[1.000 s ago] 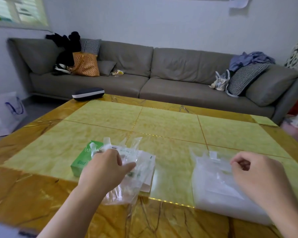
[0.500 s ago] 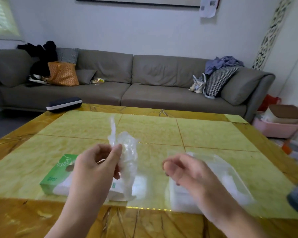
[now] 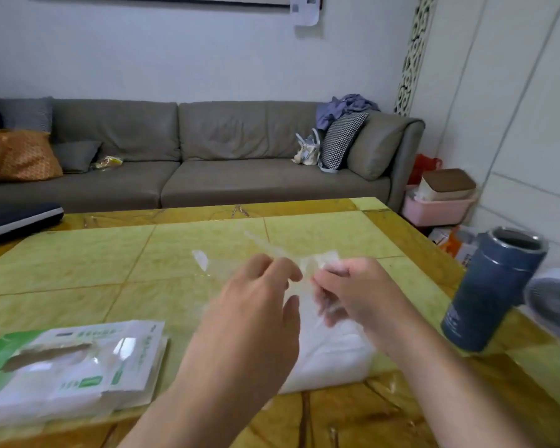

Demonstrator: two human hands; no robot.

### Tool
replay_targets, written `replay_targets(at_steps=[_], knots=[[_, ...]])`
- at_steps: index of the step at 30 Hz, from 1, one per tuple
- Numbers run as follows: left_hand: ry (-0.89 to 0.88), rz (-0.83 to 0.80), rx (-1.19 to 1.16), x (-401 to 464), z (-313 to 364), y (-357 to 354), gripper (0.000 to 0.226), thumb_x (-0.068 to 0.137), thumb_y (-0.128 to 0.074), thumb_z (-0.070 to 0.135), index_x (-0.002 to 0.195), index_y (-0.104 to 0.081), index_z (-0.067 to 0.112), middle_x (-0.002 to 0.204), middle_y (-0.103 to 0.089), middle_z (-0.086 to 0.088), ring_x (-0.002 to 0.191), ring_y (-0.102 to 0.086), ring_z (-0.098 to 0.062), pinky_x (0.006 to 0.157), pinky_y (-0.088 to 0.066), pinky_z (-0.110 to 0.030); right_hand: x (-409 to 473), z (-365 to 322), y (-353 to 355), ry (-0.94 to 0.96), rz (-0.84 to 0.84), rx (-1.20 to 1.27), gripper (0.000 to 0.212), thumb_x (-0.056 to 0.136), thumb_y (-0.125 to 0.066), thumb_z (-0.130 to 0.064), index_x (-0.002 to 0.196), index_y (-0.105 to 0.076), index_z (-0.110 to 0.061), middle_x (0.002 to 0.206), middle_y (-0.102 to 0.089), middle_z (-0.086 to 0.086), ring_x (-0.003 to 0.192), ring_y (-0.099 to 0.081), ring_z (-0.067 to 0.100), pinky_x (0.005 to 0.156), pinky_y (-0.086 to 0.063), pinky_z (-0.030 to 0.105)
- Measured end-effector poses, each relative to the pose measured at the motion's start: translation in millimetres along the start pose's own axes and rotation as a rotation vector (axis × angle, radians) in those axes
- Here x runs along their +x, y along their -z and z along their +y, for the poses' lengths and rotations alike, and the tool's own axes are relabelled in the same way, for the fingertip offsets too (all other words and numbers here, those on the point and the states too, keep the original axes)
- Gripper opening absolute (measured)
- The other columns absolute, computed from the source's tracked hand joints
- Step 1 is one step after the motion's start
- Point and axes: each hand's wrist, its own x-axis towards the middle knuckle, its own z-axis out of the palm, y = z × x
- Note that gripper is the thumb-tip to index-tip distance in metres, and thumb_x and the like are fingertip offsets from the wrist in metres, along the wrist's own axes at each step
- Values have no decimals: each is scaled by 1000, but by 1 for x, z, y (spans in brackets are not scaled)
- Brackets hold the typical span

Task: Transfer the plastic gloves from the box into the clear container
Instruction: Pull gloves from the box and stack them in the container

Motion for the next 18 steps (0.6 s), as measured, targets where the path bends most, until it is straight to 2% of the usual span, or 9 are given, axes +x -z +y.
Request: replay_targets(at_steps=[2, 5, 7, 9, 11, 12, 15, 17, 18], knots=[[26, -154, 153, 13, -7, -21, 26, 103, -49, 32, 129, -53, 36, 121, -49, 17, 108, -51, -7, 82, -46, -21, 10, 12, 5, -32, 14, -110, 30, 99, -59, -6, 73, -71, 4, 59, -66, 13, 45, -60, 19, 44, -46, 27], [154, -386, 246, 26, -19, -45, 26, 102, -47, 40, 125, -57, 32, 119, -55, 11, 112, -57, -14, 87, -53, -34, 19, 26, 11, -5, 112, -335, 23, 91, -59, -9, 73, -63, 5, 53, -62, 6, 40, -55, 17, 38, -40, 26], [205, -501, 253, 28, -26, -51, 35, 101, -48, 50, 132, -56, 36, 124, -58, 12, 115, -58, -14, 94, -52, -36, 24, 32, 10, 55, 187, -538, 22, 88, -59, -14, 71, -59, 0, 61, -63, 4, 53, -59, 23, 45, -48, 36], [212, -586, 276, 30, -28, -55, 47, 98, -47, 61, 139, -53, 37, 130, -58, 11, 120, -56, -14, 99, -50, -37, 24, 34, 10, 52, 211, -691, 16, 89, -62, -21, 76, -64, -11, 76, -67, 1, 68, -66, 25, 58, -59, 37], [228, -652, 300, 30, -29, -57, 55, 94, -48, 68, 139, -52, 37, 132, -58, 11, 120, -56, -14, 100, -49, -37, 20, 32, 12, 20, 198, -804, 5, 90, -64, -24, 89, -64, -19, 89, -67, 0, 79, -68, 26, 65, -59, 37], [251, -682, 302, 31, -28, -58, 56, 92, -50, 70, 138, -52, 38, 132, -58, 11, 119, -57, -13, 99, -50, -37, 18, 31, 12, 12, 197, -853, 5, 91, -64, -21, 94, -61, -18, 92, -65, 0, 80, -67, 26, 61, -55, 35], [299, -696, 304, 34, -29, -62, 53, 87, -60, 69, 130, -56, 39, 123, -61, 12, 106, -61, -11, 95, -53, -35, 12, 26, 14, -4, 225, -963, 26, 93, -64, -9, 114, -51, -15, 107, -60, 4, 77, -58, 25, 51, -38, 32], [321, -696, 317, 37, -28, -64, 50, 85, -66, 64, 128, -57, 39, 118, -62, 12, 100, -64, -11, 90, -54, -33, 6, 19, 14, 40, 241, -990, 42, 91, -65, -4, 127, -46, -15, 117, -55, 6, 76, -54, 24, 52, -38, 30], [323, -697, 326, 39, -27, -65, 50, 85, -68, 62, 127, -57, 38, 117, -62, 12, 100, -64, -12, 89, -55, -32, 4, 15, 13, 110, 236, -983, 44, 90, -65, -1, 126, -46, -16, 118, -54, 6, 79, -55, 24, 56, -42, 31]])
